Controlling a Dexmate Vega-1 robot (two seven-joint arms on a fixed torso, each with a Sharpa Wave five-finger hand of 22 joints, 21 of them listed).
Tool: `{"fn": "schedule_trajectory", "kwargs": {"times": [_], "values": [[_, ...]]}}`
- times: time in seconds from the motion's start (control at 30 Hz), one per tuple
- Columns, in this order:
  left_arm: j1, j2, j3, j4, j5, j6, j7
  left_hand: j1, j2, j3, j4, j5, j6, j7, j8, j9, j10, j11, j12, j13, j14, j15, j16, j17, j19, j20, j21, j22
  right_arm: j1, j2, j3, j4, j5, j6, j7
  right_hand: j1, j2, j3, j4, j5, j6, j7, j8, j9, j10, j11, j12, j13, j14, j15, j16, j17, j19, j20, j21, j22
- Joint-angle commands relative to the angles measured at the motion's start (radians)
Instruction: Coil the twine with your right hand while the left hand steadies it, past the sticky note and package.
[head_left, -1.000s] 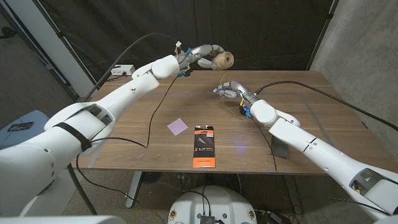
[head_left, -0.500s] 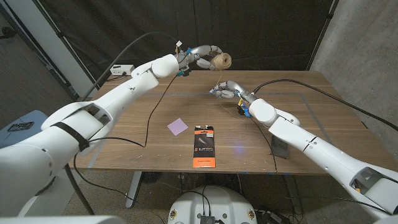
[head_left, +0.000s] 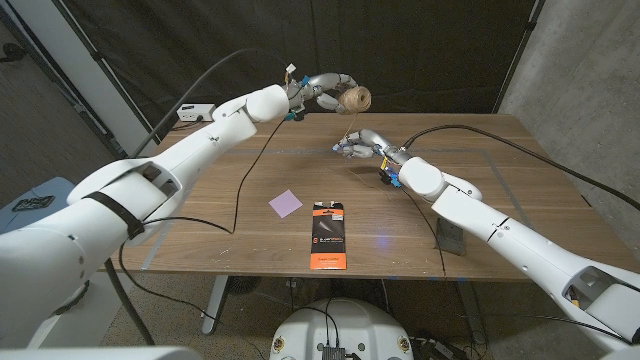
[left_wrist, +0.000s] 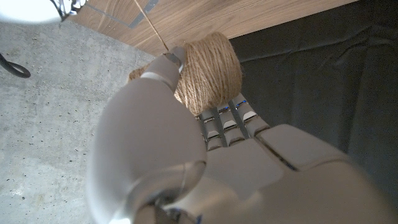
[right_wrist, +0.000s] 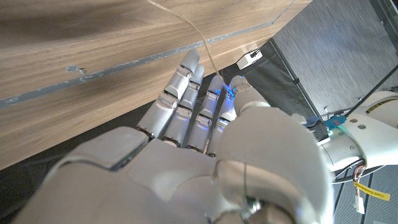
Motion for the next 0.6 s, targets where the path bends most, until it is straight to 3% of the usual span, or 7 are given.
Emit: {"fn": "schedule_trajectory", "kwargs": {"times": [0.03,0.6], "values": [[-0.013,-0.009,0.011,0.019,0.004,0.017,0.002,-0.003,0.017,0.034,0.023,0.006,0.025,0.021,0.003,0.003,0.007,0.006,-0.005,0.005,0.005,0.008,0.005,0.005,-0.003,0.002,0.008,0.0,0.002,0.004,0.0,-0.01,-0.001,-0.003,0.011,0.009,0.014,0.001,0.004,-0.001,0.021,0.002,0.002,0.0,0.022,-0.001,0.0,0.001,0.02,-0.163,0.002,0.003,0.02,-0.086,0.012,0.001],[-0.03,-0.025,0.027,0.051,0.008,0.021,0.009,0.001,0.018,0.037,0.022,0.011,0.029,0.024,0.002,0.002,0.008,0.006,-0.006,0.007,0.003,0.01,0.008,0.008,-0.006,0.004,0.011,0.0,-0.012,-0.001,0.012,-0.036,-0.001,0.011,0.001,0.021,0.02,0.001,0.001,-0.001,0.063,-0.006,0.011,0.0,0.068,-0.005,0.005,-0.003,0.053,-0.165,0.007,0.004,0.026,-0.083,0.017,0.003]]}}
